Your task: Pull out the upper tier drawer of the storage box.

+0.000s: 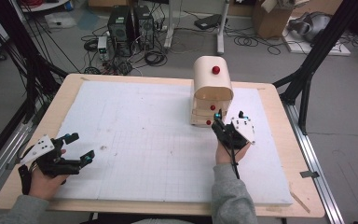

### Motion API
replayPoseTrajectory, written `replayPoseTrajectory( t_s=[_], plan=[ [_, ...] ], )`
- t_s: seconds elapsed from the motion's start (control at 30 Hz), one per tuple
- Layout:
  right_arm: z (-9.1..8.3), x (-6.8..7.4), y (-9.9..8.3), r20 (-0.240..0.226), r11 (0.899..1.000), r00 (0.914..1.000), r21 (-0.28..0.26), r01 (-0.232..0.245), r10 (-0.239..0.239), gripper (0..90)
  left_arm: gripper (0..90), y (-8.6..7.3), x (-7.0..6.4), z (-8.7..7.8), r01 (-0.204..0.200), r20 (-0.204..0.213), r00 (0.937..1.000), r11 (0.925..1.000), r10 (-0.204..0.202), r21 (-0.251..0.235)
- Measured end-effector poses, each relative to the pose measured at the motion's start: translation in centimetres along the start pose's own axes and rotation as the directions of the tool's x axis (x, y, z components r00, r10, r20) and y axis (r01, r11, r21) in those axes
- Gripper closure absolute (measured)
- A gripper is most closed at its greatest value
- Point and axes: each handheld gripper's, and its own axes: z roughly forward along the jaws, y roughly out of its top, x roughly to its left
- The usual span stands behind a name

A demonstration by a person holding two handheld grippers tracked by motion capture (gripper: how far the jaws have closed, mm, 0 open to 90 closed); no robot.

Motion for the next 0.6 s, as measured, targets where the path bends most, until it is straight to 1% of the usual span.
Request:
replayPoseTrajectory(
  t_s=[0.3, 0.5, 0.57, 0.6],
  plan=[
    [-0.2, 0.3, 0.0, -0.005, 1.0, 1.0, 0.0, -0.004, 0.004, 27.7, 1.7, 0.0, 0.0, 0.0, -0.002, 0.006, 1.0, 1.0, 0.002, 0.0],
    [-0.4, 0.9, 0.0, -0.012, 1.0, 0.9999, -0.01, 0.009, -0.01, 27.8, 1.7, 0.1, -0.1, -0.1, 0.0, 0.005, 1.0, 1.0, 0.0, -0.004],
    [-0.6, 1.6, 0.2, -0.019, 1.0, 0.9997, -0.013, 0.017, -0.017, 27.8, 1.7, 0.1, -0.1, -0.1, -0.001, 0.007, 1.0, 1.0, 0.001, -0.003],
    [-0.6, 1.6, 0.2, -0.019, 1.0, 0.9997, -0.013, 0.017, -0.017, 27.8, 1.7, 0.1, -0.1, -0.1, -0.001, 0.007, 1.0, 1.0, 0.001, -0.003]
  ],
)
